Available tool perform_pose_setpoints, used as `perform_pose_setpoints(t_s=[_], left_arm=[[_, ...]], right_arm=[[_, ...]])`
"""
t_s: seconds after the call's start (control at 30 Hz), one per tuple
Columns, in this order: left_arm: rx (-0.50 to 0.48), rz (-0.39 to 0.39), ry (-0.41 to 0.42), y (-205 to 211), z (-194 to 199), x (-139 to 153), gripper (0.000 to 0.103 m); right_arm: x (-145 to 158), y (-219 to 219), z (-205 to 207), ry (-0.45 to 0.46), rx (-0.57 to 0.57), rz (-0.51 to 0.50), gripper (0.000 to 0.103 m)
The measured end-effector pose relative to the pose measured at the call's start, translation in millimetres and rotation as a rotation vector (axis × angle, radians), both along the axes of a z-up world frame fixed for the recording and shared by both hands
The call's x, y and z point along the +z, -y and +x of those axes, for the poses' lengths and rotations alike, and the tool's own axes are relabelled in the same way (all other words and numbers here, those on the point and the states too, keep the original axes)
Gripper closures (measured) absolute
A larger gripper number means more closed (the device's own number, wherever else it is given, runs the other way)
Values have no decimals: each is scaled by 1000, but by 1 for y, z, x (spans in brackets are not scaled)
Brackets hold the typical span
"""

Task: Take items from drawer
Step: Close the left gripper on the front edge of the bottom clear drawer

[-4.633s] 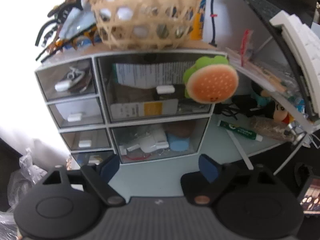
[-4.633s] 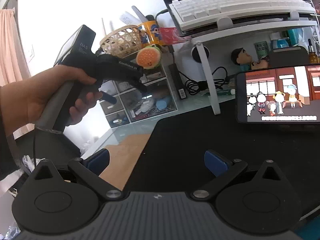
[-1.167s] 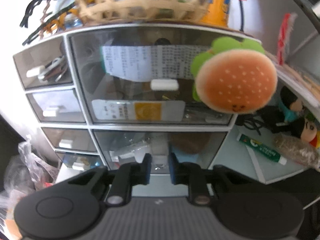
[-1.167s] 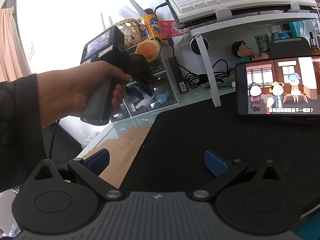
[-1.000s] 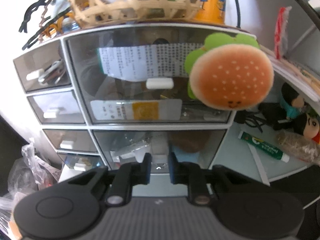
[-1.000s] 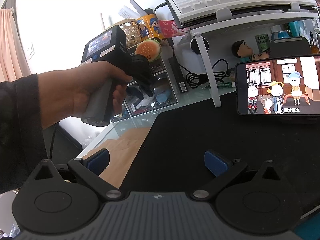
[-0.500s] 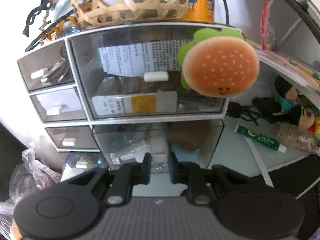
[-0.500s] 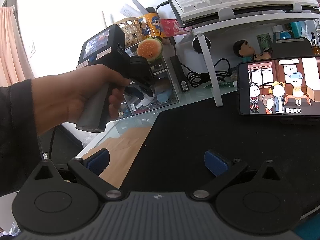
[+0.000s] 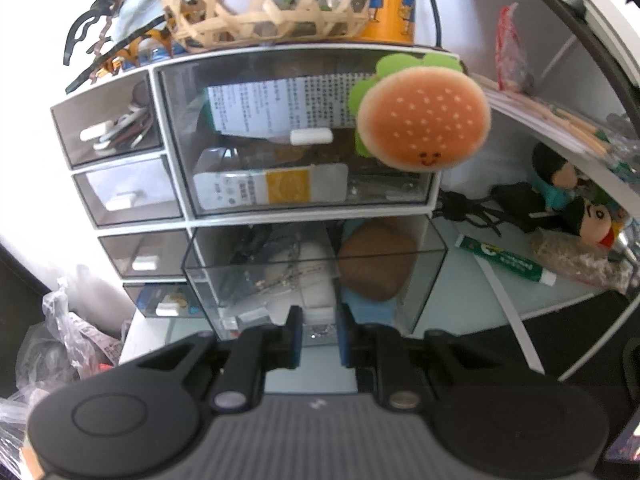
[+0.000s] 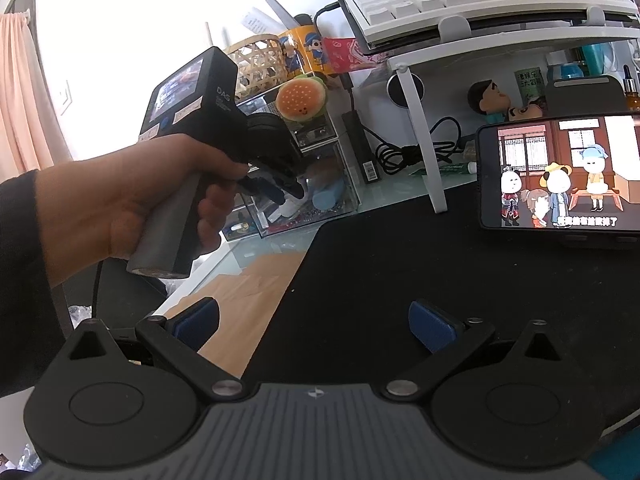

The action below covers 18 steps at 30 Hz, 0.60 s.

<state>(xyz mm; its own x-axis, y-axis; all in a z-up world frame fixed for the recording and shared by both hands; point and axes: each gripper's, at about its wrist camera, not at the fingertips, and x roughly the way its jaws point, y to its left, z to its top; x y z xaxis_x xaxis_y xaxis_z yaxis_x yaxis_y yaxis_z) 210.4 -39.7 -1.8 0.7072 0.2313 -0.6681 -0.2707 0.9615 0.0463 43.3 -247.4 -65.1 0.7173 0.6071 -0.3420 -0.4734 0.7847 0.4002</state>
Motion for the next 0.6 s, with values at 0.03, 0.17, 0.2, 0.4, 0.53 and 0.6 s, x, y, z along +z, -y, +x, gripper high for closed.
perform_pose_setpoints(t_s=[0.03, 0.17, 0.2, 0.4, 0.53, 0.6], left_arm=[[-2, 0, -1, -2, 0, 1, 85], [-10, -1, -2, -2, 0, -3, 85], [-11, -3, -2, -1, -1, -4, 85], [-7, -5, -5, 27, -12, 45, 87], [-6, 6, 6, 56, -33, 118, 103], [-2, -18, -12, 51, -30, 117, 103]], right_arm=[[0, 0, 0, 1, 0, 0, 0], [0, 0, 1, 1, -1, 0, 0], [0, 0, 1, 1, -1, -1, 0], [0, -1, 0, 1, -1, -3, 0], [0, -2, -1, 0, 0, -4, 0], [-1, -3, -3, 2, 1, -8, 0]])
